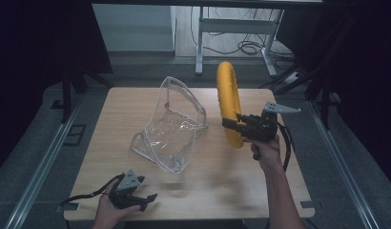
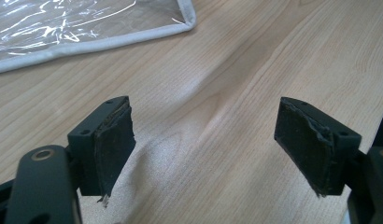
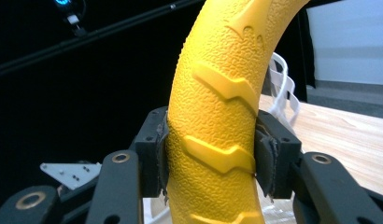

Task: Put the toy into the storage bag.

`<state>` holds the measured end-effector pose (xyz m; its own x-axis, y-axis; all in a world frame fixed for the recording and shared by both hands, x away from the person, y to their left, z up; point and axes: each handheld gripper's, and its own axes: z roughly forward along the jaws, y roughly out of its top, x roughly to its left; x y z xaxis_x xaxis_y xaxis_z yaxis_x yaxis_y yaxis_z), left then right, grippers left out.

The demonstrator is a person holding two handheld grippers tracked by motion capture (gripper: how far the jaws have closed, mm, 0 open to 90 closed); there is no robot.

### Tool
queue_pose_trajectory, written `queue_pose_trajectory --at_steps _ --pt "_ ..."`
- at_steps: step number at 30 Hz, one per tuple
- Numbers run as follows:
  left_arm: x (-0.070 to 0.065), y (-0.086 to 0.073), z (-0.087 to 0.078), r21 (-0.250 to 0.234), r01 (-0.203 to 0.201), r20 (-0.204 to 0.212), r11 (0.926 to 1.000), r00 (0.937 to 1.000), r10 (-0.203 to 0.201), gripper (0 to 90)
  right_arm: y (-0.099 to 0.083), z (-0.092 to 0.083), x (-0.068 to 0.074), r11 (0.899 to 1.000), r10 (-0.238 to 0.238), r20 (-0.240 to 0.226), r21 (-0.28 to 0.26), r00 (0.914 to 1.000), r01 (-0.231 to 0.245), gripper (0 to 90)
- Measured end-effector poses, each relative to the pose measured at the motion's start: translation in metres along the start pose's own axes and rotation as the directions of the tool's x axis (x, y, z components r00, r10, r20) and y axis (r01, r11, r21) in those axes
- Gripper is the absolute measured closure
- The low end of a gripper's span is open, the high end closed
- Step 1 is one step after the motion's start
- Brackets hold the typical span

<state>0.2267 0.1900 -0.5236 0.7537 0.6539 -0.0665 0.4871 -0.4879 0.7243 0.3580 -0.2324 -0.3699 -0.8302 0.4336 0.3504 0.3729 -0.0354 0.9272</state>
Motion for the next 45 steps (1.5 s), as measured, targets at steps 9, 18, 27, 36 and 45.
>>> queue_pose_trajectory --at_steps 9,18,27,36,45 --pt "0.0 0.0 0.001 0.006 -0.002 0.002 1.0 1.0 0.002 19.7 -0.001 0.004 0.008 0.999 0.006 -0.021 -0.049 0.9998 -0.007 52.3" --pt "0.0 -0.001 0.001 0.007 -0.003 0.003 1.0 1.0 0.003 19.7 0.0 0.008 0.017 0.994 0.009 -0.029 -0.112 0.9995 -0.012 52.2" --pt "-0.001 -0.001 0.001 0.008 -0.004 0.004 1.0 1.0 0.004 19.7 0.003 0.013 0.027 0.985 0.01 -0.038 -0.169 0.9992 -0.017 52.2" --pt "-0.001 -0.001 0.001 0.01 -0.007 0.002 0.9999 1.0 0.007 19.7 0.009 0.021 0.032 0.979 0.015 -0.036 -0.203 0.9992 -0.022 52.1" --pt "-0.001 -0.001 0.002 0.014 -0.01 0.003 0.9999 0.9999 0.01 19.7 0.014 0.023 0.037 0.97 0.015 -0.048 -0.242 0.9987 -0.027 52.1"
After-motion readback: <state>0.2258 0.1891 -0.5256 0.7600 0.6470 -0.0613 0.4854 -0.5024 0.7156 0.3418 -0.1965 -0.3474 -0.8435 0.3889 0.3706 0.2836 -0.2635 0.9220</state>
